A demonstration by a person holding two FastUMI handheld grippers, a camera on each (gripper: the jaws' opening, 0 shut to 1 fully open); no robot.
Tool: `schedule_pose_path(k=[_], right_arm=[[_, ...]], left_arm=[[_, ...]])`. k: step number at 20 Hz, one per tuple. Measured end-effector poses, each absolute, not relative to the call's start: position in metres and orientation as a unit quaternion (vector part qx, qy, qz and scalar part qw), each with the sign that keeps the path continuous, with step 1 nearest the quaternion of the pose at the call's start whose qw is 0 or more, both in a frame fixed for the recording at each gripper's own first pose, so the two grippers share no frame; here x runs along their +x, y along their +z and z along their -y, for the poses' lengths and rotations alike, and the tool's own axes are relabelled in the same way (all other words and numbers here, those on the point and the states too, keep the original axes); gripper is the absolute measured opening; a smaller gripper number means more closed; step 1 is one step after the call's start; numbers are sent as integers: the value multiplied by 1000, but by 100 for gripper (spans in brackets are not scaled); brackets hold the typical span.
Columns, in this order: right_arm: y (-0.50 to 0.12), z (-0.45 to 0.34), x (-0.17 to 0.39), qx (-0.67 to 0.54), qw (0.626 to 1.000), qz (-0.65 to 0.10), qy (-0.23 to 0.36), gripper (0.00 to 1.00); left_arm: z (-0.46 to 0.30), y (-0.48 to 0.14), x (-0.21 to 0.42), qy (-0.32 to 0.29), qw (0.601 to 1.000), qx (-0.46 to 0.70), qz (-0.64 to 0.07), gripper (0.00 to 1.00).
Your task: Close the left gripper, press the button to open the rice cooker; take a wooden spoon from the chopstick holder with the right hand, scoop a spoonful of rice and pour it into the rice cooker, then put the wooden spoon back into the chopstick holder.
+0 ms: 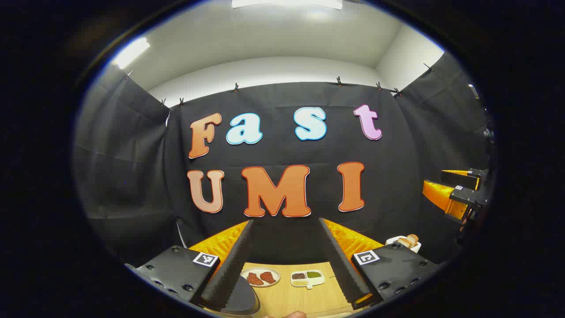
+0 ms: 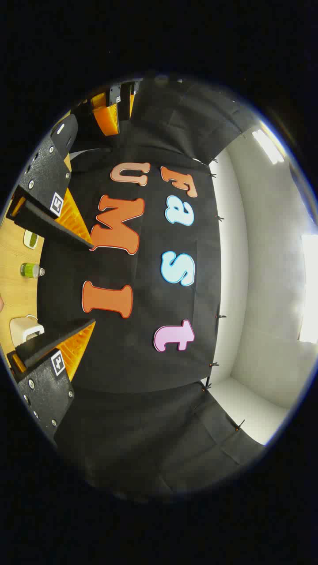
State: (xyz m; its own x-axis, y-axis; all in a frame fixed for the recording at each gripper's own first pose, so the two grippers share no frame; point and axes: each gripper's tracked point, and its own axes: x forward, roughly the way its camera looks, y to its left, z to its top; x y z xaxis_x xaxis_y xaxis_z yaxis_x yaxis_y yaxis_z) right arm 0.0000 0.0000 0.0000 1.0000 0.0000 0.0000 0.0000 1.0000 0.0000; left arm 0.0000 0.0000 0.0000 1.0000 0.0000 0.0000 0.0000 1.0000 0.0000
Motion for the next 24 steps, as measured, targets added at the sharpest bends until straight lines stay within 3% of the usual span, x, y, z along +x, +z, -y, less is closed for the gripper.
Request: schedule_pose_path(k=[13,14,24], right_arm=[[-10,-8,-4,1,1000,-14,6,96],[-10,-6,-5,0,1000,-14,5,94],[-13,-3,-8,2,1000,-20,-3,94]], left_arm=[[-7,8,2,-5,1000,13,0,90],[-9,9,3,-3,1000,13,1,100],[-36,19,4,30,999,6,10,92]])
